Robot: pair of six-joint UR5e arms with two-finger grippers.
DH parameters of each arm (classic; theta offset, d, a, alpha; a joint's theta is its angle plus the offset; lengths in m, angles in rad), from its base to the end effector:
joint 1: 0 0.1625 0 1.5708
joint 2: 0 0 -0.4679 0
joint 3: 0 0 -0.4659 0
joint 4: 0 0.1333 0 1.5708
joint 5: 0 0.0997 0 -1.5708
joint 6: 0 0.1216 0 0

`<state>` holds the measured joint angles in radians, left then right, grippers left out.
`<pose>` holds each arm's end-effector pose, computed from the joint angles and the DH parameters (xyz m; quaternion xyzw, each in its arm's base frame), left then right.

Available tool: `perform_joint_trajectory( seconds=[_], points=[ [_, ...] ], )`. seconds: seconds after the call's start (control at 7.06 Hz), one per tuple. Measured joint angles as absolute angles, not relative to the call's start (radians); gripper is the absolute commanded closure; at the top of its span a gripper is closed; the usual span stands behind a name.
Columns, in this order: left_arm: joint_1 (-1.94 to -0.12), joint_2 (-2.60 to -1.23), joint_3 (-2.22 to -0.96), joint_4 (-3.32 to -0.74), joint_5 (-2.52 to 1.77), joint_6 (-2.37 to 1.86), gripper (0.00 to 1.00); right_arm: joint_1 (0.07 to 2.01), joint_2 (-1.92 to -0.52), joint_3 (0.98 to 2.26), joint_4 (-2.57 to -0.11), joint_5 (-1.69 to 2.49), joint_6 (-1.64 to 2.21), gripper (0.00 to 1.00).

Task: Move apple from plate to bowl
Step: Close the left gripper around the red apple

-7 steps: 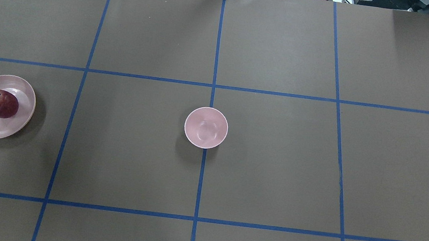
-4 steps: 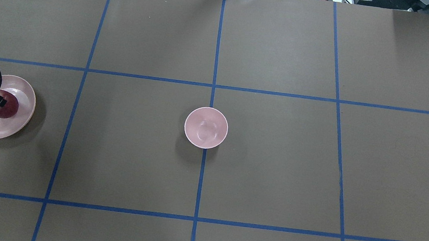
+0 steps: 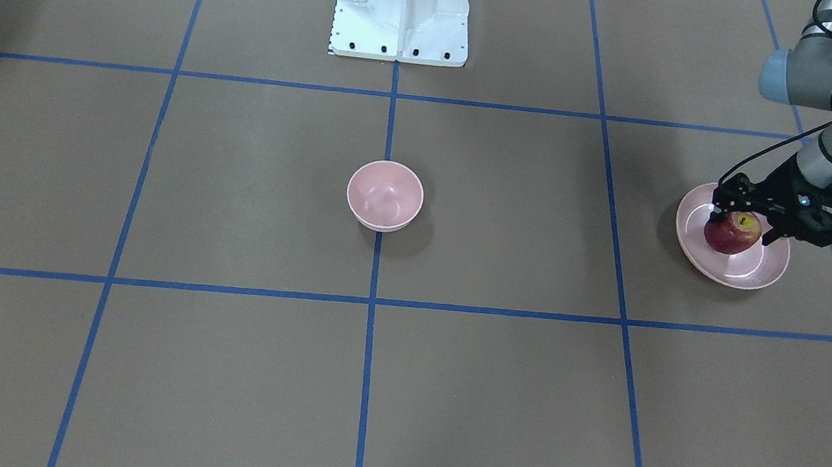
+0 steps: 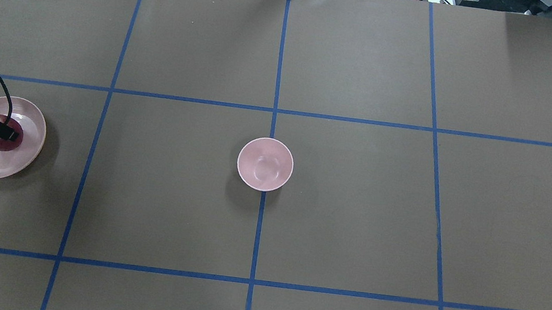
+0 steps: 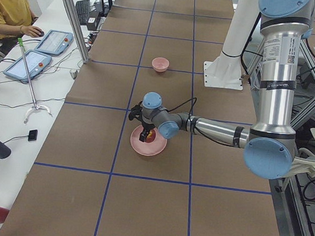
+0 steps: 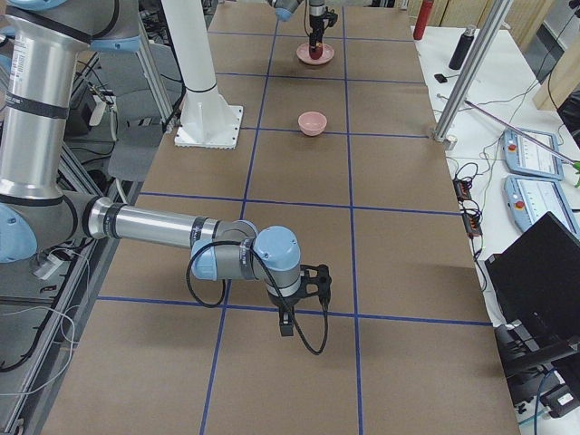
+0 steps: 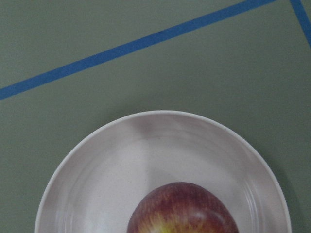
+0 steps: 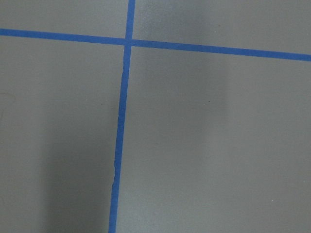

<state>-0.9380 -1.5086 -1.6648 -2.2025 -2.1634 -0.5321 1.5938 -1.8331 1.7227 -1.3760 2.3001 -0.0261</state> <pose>0.2887 -0.5041 0.6327 0.1083 0.4019 0.1405 0.8983 0.0626 -0.4474 0.7477 0.0481 -0.3552 -0.0165 0.9334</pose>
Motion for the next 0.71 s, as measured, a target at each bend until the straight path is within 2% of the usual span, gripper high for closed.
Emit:
perform_joint_trajectory(
  seconds=[0.14,0.43,0.71],
  points=[
    [-0.929,-1.515,-1.655,-2.206,-2.163,-0.539,0.13,1.594,-1.833,1.723,-1.376,2.3,-0.026,0.0],
    [-0.924,-1.523,-1.643,-2.207,-2.163,-0.543,0.63,1.594,-1.833,1.723,-1.376,2.301,-0.025,0.0],
    [-0.926,-1.525,-1.669,-2.202,-2.177,-0.546,0.67,1.593,-1.832,1.723,-1.376,2.301,-0.025,0.0]
  ],
)
